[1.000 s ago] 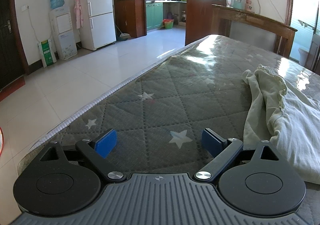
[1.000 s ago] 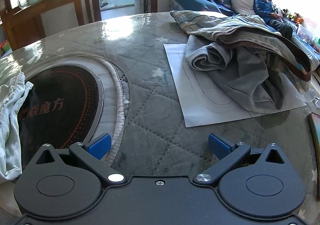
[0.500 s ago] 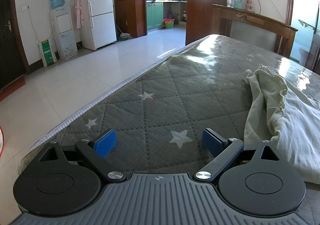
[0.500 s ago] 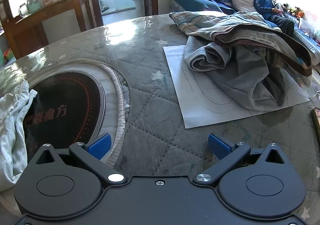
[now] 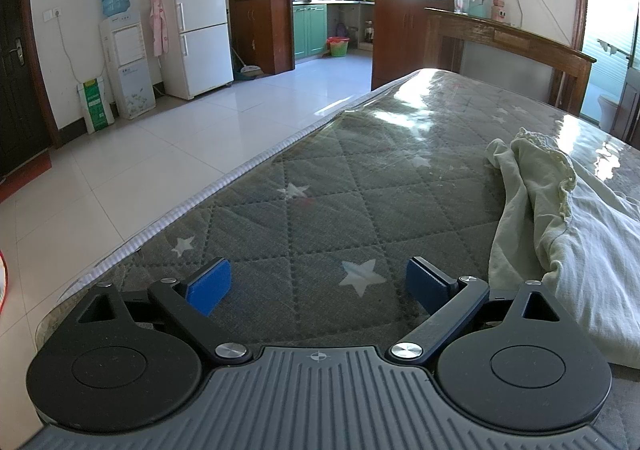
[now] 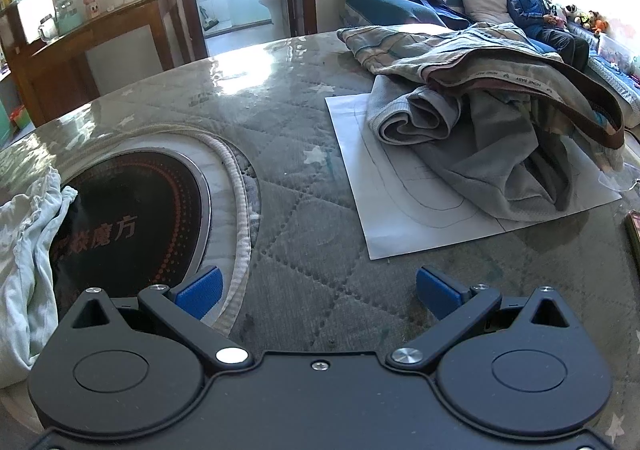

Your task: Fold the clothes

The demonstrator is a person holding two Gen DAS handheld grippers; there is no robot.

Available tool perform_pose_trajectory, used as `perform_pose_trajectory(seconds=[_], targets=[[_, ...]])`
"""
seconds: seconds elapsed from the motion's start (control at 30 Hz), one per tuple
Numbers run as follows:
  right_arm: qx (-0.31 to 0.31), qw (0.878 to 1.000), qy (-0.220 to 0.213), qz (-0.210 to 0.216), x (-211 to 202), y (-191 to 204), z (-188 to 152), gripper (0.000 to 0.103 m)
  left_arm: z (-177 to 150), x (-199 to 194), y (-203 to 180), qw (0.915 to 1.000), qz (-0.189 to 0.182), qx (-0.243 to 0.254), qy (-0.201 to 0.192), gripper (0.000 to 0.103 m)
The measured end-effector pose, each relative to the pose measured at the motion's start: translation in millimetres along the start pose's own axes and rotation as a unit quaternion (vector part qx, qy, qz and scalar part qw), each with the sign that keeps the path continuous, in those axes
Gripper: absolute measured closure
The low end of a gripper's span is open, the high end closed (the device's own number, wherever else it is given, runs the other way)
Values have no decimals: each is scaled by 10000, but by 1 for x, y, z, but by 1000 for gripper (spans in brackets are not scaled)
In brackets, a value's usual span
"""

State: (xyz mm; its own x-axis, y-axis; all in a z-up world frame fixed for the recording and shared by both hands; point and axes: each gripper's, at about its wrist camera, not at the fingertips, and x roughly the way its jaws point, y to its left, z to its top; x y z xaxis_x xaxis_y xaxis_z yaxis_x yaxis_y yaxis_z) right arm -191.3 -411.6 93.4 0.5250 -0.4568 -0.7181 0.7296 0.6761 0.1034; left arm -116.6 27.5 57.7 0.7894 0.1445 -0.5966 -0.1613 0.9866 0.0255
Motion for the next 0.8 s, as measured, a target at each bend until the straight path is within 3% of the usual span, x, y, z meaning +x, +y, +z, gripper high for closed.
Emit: perform_pose_trajectory(seconds=[0.8], targets=[[-18,9999,-95,-90,0,-1,-3,0,1,7,5,10000,-9,-23,60,0]])
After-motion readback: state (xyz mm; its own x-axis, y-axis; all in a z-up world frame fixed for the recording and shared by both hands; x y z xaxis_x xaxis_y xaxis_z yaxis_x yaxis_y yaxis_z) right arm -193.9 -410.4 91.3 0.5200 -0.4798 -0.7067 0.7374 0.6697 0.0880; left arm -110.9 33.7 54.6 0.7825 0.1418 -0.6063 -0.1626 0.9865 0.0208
